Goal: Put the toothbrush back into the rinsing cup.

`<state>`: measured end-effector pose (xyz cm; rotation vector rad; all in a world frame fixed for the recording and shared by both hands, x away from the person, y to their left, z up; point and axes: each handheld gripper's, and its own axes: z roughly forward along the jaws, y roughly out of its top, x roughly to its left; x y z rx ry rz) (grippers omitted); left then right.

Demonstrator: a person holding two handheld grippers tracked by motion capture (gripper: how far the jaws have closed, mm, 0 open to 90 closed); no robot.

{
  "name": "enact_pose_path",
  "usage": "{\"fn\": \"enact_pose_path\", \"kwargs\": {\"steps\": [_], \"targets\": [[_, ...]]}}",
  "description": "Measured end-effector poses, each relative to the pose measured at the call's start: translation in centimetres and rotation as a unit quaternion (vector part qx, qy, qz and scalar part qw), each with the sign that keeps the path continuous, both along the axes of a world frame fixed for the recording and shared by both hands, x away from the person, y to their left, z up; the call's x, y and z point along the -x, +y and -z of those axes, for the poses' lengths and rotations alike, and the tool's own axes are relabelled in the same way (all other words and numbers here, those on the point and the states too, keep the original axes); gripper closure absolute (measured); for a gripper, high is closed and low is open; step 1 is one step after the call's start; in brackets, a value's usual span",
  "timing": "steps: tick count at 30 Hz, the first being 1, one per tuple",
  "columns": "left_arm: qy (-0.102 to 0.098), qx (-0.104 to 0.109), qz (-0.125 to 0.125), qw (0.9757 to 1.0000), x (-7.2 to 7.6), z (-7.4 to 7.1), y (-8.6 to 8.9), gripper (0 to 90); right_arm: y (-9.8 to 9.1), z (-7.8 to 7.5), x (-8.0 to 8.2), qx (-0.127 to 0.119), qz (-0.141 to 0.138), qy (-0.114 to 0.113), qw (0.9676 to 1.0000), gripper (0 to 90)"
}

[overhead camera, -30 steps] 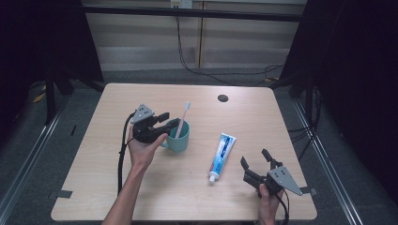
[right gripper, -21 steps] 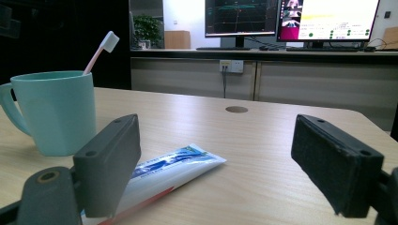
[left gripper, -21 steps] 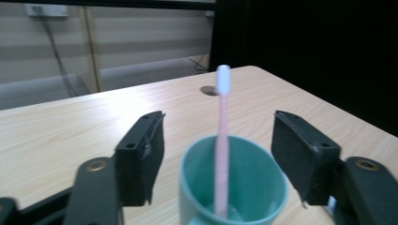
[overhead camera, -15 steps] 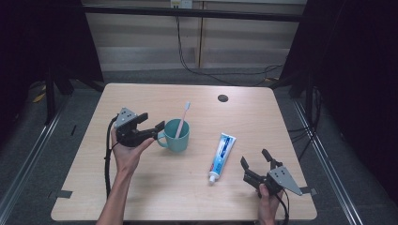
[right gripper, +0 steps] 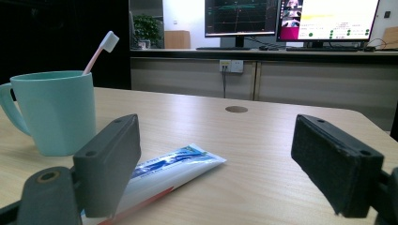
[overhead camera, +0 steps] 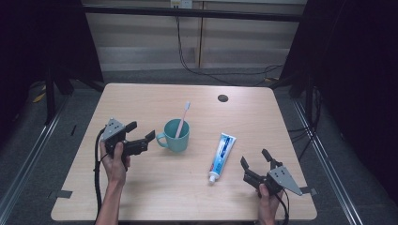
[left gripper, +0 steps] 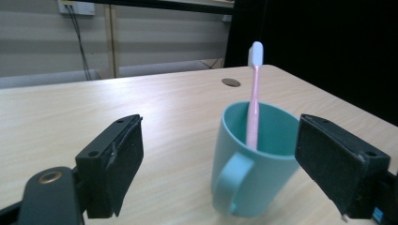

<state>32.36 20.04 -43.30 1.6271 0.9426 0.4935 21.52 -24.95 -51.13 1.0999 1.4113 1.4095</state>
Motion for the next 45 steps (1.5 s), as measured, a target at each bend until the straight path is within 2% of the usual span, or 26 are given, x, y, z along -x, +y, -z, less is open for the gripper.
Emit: {"fn": "enact_pose_path", "kwargs": {"steps": [4, 7, 10, 12, 13, 15, 18, 20, 22, 23, 25, 26, 27, 29, 31, 32, 35, 37, 39, 40, 41, 43, 45], "targets": [[-0.005, -0.001, -0.006, 1.0, 1.0, 1.0, 0.6, 16.0, 0.0, 0.0, 0.0, 0.0, 0.001, 0.001, 1.0, 15.5], [-0.01, 0.001, -0.018, 0.9998, 1.7, 1.7, 1.1, 15.9, 0.0, 0.0, 0.0, 0.0, 0.001, 0.001, 1.0, 15.5], [-0.013, -0.007, -0.033, 0.9993, 2.1, 2.7, 1.5, 15.8, 0.0, 0.0, 0.0, 0.0, 0.002, 0.002, 1.0, 15.5], [-0.006, -0.012, -0.041, 0.999, 2.1, 3.3, 1.7, 15.9, 0.0, 0.0, 0.0, 0.0, 0.002, 0.001, 1.0, 15.5], [0.003, -0.022, -0.044, 0.9988, 2.1, 3.6, 1.8, 15.8, 0.0, 0.0, 0.0, 0.0, 0.002, 0.001, 1.0, 15.5], [-0.018, -0.018, -0.053, 0.9983, 2.5, 4.1, 1.9, 15.8, 0.0, 0.0, 0.0, 0.0, 0.002, 0.001, 1.0, 15.5], [-0.019, -0.028, -0.063, 0.9975, 2.8, 4.6, 2.4, 15.7, 0.0, 0.0, 0.0, 0.0, 0.002, 0.001, 1.0, 15.5], [-0.027, -0.029, -0.076, 0.9963, 3.2, 5.1, 2.7, 15.8, 0.0, 0.0, 0.0, 0.0, 0.002, 0.002, 1.0, 15.5], [-0.022, -0.038, -0.072, 0.9965, 3.6, 5.6, 2.8, 15.7, 0.0, 0.0, -0.1, -0.001, 0.004, 0.003, 1.0, 15.5], [-0.027, -0.032, -0.076, 0.9963, 3.8, 6.0, 2.7, 15.8, 0.0, 0.0, -0.1, 0.001, 0.005, 0.005, 1.0, 15.6], [-0.018, -0.039, -0.075, 0.9963, 4.2, 6.8, 2.6, 15.8, 0.1, -0.1, -0.2, 0.003, 0.006, 0.013, 0.9999, 15.6], [-0.01, -0.041, -0.066, 0.997, 4.1, 7.0, 2.6, 15.5, 0.2, -0.1, -0.3, 0.004, 0.007, 0.016, 0.9998, 15.6], [-0.005, -0.037, -0.062, 0.9974, 4.0, 7.0, 2.5, 15.7, 0.2, -0.1, -0.4, 0.004, 0.011, 0.02, 0.9997, 15.6], [-0.01, -0.034, -0.06, 0.9975, 4.2, 7.0, 2.2, 15.7, 0.2, -0.2, -0.6, 0.004, 0.011, 0.033, 0.9994, 15.6], [-0.012, -0.035, -0.041, 0.9985, 4.4, 7.0, 1.8, 15.6, 0.2, -0.3, -0.8, 0.01, 0.011, 0.043, 0.9989, 15.6], [-0.012, -0.04, -0.039, 0.9984, 4.5, 7.0, 1.7, 15.7, 0.3, -0.3, -1.0, 0.01, 0.01, 0.048, 0.9987, 15.7], [-0.029, -0.024, -0.027, 0.9989, 4.7, 6.9, 1.3, 15.6, 0.5, -0.4, -1.4, 0.011, 0.011, 0.066, 0.9977, 15.6], [-0.027, -0.023, -0.022, 0.9991, 4.7, 7.0, 1.2, 15.7, 0.7, -0.5, -1.8, 0.009, 0.007, 0.084, 0.9964, 15.6], [-0.032, -0.033, -0.026, 0.9986, 4.9, 7.0, 1.3, 15.6, 1.0, -0.6, -2.2, 0.02, -0.001, 0.117, 0.993, 14.7], [-0.035, -0.024, -0.033, 0.9985, 5.0, 7.1, 1.3, 15.8, 1.2, -0.7, -2.4, 0.028, -0.002, 0.133, 0.9908, 15.1], [-0.045, -0.015, -0.045, 0.9979, 5.1, 7.1, 1.5, 15.6, 1.3, -0.8, -2.6, 0.034, -0.002, 0.14, 0.9896, 15.1], [-0.049, 0.0, -0.053, 0.9974, 5.3, 7.2, 1.7, 15.7, 1.6, -0.9, -2.9, 0.04, -0.007, 0.152, 0.9876, 14.9], [-0.05, 0.001, -0.045, 0.9977, 5.3, 7.2, 1.8, 15.6, 2.0, -1.3, -3.2, 0.039, -0.028, 0.166, 0.985, 14.9]]}}
